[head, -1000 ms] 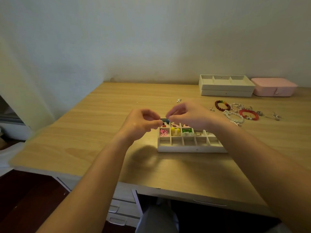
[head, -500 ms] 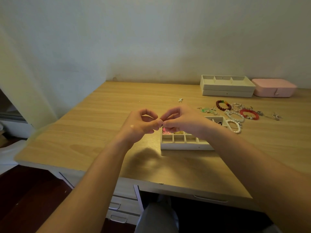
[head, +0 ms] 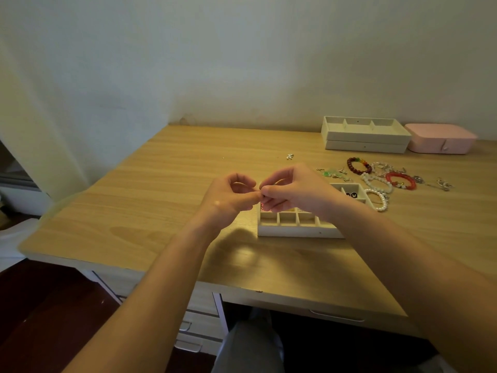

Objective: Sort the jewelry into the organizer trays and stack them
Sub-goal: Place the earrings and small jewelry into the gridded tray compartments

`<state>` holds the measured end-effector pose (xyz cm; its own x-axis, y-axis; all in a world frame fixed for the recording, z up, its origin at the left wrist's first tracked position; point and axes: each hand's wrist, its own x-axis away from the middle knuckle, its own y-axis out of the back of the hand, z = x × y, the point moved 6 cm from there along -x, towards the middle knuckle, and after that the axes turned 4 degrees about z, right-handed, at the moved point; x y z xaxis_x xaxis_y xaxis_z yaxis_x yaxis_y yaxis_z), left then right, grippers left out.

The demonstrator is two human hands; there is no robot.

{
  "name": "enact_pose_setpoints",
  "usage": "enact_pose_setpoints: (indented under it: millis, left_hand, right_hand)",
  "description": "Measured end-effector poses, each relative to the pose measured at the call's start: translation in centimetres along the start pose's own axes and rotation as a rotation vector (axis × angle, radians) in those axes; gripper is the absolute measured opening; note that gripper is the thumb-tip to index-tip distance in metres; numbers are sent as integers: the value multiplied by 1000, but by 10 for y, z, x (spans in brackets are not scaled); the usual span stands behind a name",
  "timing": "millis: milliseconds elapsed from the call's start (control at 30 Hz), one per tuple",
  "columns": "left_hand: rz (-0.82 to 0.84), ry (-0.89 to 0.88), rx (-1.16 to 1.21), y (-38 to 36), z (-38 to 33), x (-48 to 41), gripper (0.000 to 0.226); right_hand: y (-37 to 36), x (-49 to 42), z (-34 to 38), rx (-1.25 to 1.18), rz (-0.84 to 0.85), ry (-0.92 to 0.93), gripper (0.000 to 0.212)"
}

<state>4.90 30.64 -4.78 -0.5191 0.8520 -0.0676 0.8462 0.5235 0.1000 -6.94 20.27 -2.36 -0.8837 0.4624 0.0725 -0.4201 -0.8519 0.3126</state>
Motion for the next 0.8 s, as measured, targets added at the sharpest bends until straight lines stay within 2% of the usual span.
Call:
enact_pose_setpoints:
  millis: [133,300,500,600,700,800]
  left_hand:
    - [42,22,-33,-4,3,-1,27]
    - [84,78,-34,-6,12,-2,28]
    - [89,159,60,-6,21,0,39]
    - [72,181,94,-7,24,0,31]
    - [60,184,81,-4,23,0,30]
    - [-25,201,73,6,26,-3,27]
  right_hand:
    - [1,-4,1,204,41,-2,7]
    - [0,-7,4,417,104,34,11]
    - [0,-9,0,401,100,30,13]
    - [2,-11,-3,406,98,17,12]
    - [3,-13,-2,524,93,35,11]
    - [4,-16,-5,546,76,28,9]
